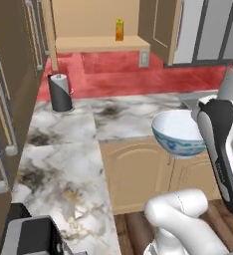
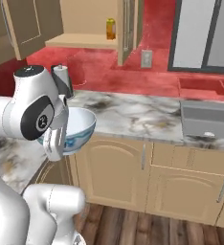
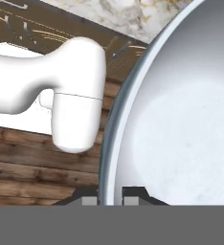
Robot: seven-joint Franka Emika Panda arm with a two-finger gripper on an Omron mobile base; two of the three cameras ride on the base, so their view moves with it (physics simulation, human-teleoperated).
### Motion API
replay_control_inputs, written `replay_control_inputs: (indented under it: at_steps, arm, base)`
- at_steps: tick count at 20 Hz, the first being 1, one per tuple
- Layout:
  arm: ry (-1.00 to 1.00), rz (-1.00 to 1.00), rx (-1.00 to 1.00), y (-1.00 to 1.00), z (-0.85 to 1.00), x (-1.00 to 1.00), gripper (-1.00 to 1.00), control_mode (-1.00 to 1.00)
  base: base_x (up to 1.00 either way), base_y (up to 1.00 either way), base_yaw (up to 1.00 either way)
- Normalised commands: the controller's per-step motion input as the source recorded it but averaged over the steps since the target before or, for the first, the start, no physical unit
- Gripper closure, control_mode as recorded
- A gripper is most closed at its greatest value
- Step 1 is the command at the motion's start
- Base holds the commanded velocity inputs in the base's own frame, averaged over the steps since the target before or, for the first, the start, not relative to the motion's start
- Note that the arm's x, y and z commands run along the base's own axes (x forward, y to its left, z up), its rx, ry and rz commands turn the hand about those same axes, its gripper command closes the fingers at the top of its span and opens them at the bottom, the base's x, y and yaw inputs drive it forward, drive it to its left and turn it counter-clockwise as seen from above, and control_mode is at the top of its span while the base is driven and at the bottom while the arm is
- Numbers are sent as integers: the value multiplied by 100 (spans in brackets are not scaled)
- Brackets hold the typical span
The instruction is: Pick the mug and place it in the sink. Pick the bowl and place it in the open cabinet and then close the cabinet.
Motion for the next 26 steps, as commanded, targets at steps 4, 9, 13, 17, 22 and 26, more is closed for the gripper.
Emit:
replay_control_inputs:
  at_steps: [4,9,13,17,22,26]
  arm:
    - [0,0,0,0,0,0,100,100]
    - [0,0,0,0,0,0,100,100]
    - [0,0,0,0,0,0,100,100]
    - [0,0,0,0,0,0,100,100]
    - [0,0,0,0,0,0,100,100]
    - [0,0,0,0,0,0,100,100]
  base:
    - [66,-20,45]
    - [49,-22,41]
    - [33,-32,40]
    - [42,2,28]
    - [71,-1,19]
    - [73,-48,15]
